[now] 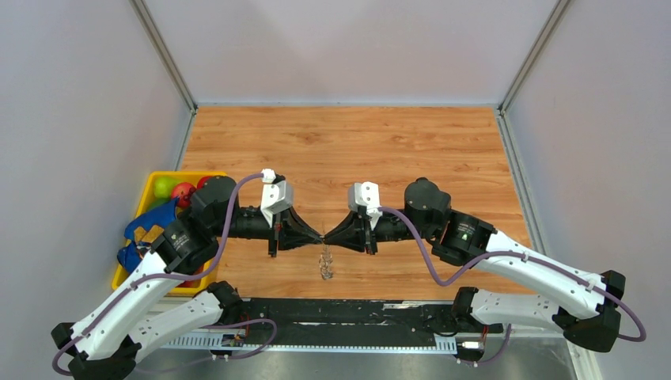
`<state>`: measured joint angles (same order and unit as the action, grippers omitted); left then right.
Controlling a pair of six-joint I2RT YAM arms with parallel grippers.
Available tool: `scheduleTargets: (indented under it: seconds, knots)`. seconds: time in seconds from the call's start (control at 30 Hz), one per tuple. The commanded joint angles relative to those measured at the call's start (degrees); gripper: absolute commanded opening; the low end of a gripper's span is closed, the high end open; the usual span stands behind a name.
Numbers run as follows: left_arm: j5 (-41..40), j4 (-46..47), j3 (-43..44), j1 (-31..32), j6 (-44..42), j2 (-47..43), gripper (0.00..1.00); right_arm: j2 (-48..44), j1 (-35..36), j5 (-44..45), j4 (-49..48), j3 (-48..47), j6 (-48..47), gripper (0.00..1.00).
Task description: Put the keys on the keyring
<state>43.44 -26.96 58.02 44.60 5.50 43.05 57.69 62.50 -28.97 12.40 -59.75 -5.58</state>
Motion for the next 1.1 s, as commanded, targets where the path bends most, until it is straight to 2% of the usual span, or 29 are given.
scheduleTargets:
  seconds: [0.0,0.17,0.23,0.3,0.37,0.4,0.43,0.47,0.53,0.63,0.87,1.07]
  knots:
    - [0.98,3.78,0.06,0.17,0.26,-0.7,0.0,-0.04,0.8,-0.09,-3.17,-2.57,0.14,0.02]
    - [-0.22,3.66,0.12,0.22,0.55,-0.88,0.0,-0.61,1.47,1.21,-3.45,-2.24,0.21,0.0]
    - [-1.42,3.32,0.39,0.15,0.71,-1.19,0.04,-1.24,1.73,2.71,-4.08,-2.14,0.73,0.0]
    - [-2.54,2.99,0.59,0.18,0.74,-1.81,0.12,-2.08,1.88,3.95,-4.99,-1.98,1.4,0.0]
    - [-3.58,2.88,0.7,0.2,0.86,-2.66,0.24,-2.98,1.99,4.92,-6.07,-1.83,2.44,0.0]
    - [-3.91,2.97,0.7,0.17,0.94,-3.35,0.34,-3.42,2.01,5.11,-6.69,-1.8,2.95,0.0]
    - [-4.51,3.03,0.65,0.17,1.1,-4.05,0.39,-3.88,2.08,5.41,-7.37,-1.7,3.51,0.0]
    - [-4.77,3.09,0.63,0.2,1.14,-4.3,0.47,-4.26,2.02,5.57,-7.89,-1.69,3.96,0.0]
    - [-5.6,3.26,0.62,0.2,1.32,-5.08,0.57,-4.87,2.02,5.66,-8.64,-1.86,4.84,0.0]
    - [-6.95,3.89,0.59,0.22,1.63,-6.11,0.63,-5.4,2.06,5.83,-9.36,-2.04,6.07,0.0]
    - [-6.54,10.79,-1.32,0.16,5.06,-6.99,0.65,-7.03,2.01,6.39,-15.11,-0.38,11.69,0.0]
    - [-5.91,16.67,-3.47,0.22,7.67,-7.49,0.62,-6.9,2.01,6.4,-17.72,-0.5,15.4,0.0]
